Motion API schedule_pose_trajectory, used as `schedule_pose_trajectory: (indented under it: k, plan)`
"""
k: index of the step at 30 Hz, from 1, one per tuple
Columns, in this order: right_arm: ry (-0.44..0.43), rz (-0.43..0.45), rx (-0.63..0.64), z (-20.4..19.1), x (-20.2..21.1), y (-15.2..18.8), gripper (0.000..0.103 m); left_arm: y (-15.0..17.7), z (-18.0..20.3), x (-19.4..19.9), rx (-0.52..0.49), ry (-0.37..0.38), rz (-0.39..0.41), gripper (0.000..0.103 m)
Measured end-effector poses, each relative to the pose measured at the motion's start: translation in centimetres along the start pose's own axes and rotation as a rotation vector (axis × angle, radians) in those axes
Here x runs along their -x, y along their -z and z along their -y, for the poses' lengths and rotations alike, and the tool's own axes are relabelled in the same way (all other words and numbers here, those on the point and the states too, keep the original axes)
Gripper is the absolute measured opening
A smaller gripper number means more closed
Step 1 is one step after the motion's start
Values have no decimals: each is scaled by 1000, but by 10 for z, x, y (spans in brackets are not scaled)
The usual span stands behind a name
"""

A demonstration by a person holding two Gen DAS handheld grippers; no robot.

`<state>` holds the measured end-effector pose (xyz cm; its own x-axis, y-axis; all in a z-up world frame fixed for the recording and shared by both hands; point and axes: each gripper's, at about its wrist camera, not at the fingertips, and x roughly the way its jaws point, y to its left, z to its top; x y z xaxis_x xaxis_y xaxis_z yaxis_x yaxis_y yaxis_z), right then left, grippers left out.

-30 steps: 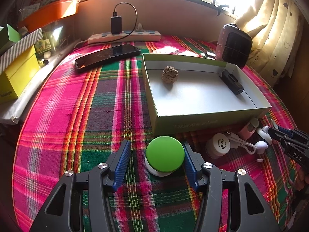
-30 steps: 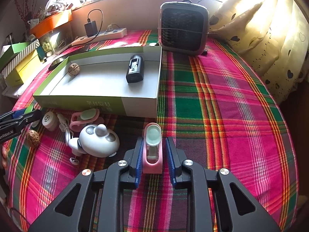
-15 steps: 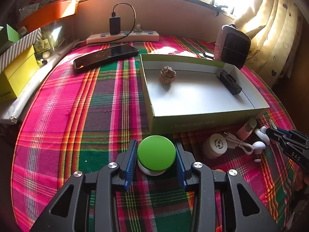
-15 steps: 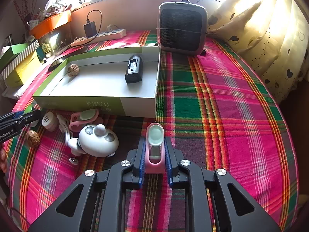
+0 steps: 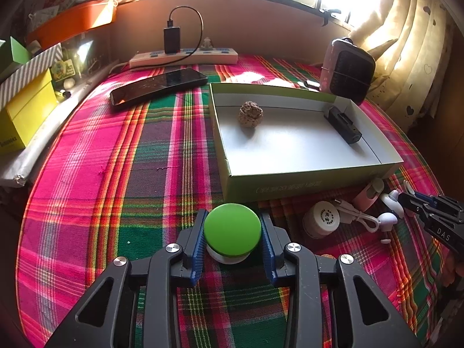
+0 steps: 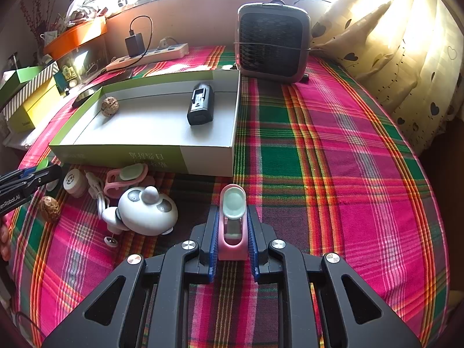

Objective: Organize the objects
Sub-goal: 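Grasp the green-capped object with left tool while right tool grasps pink holder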

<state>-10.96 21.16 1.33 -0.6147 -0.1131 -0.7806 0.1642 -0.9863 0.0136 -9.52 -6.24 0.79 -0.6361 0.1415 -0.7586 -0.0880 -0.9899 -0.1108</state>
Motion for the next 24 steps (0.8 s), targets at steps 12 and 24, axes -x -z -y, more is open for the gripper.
schedule_pose_trajectory:
  k: [12,24]
  plan:
    - [-12,16,-16,2,4,0,18,1,-2,1,6,2,1,31]
    - [-35,38,-23,0,14,-5,18,-6,0,12,5,18,20,31]
